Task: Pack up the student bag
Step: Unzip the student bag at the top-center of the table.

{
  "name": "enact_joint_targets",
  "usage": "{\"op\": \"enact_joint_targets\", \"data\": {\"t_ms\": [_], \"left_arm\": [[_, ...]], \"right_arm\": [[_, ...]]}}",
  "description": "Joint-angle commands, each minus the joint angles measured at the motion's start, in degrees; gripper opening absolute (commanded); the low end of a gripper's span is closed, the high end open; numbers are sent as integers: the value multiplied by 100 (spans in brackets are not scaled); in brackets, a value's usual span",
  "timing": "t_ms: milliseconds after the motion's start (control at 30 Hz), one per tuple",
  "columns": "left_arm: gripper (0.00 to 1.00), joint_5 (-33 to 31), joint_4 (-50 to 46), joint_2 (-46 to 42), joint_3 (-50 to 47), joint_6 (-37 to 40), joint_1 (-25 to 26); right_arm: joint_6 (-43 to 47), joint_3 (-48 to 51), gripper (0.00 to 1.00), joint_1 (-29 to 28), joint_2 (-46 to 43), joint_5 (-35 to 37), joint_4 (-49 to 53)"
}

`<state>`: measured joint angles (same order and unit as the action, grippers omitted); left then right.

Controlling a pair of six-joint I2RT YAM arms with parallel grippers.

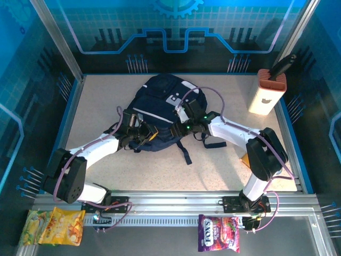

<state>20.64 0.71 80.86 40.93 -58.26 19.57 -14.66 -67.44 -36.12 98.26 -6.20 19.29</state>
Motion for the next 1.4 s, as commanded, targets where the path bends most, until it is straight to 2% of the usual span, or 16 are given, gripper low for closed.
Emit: {"op": "enact_joint_targets", "data": {"t_ms": [0, 33, 167, 233, 400, 667, 767, 833, 900, 1067, 1100, 1200, 1367], "left_arm": [[16, 265, 316, -9, 187, 184, 77], [16, 261, 316, -2, 190, 183, 82], [16, 280, 333, 43, 223, 166, 82], [16, 291, 350, 67, 237, 149, 81], [17, 402, 554, 213, 301, 28, 88], [19, 423, 788, 529, 563, -93, 207], [23, 357, 693, 577, 596, 29, 205], [29, 89, 365, 461, 523, 270, 164], [33, -123, 32, 285, 429, 528, 119], [41, -515, -767, -207, 299, 1079, 142], [43, -602, -939, -285, 320, 1181, 173], [48, -1104, -1611, -484, 574, 1565, 431], [51, -2284, -2446, -508, 1198, 1884, 1136]], "right_arm": [[146, -292, 40, -84, 207, 91, 182], [162, -326, 37, -103, 244, 79, 206], [247, -449, 9, -193, 305, 182, 391], [354, -436, 3, -300, 267, 296, 444], [661, -419, 0, -592, 124, 430, 584], [747, -366, 0, -860, -13, -229, 250], [527, -319, 3, -829, -47, -14, 212], [109, -217, 9, -675, -177, 219, 183], [-317, -15, 16, -496, -406, 205, 70], [-1112, 836, 43, -278, -1260, -13, -789], [-1227, 929, 45, -229, -1378, -8, -856], [-1735, 1158, 52, 8, -1669, 100, -941], [-2553, 1526, 66, 502, -2028, -147, -1296]]}}
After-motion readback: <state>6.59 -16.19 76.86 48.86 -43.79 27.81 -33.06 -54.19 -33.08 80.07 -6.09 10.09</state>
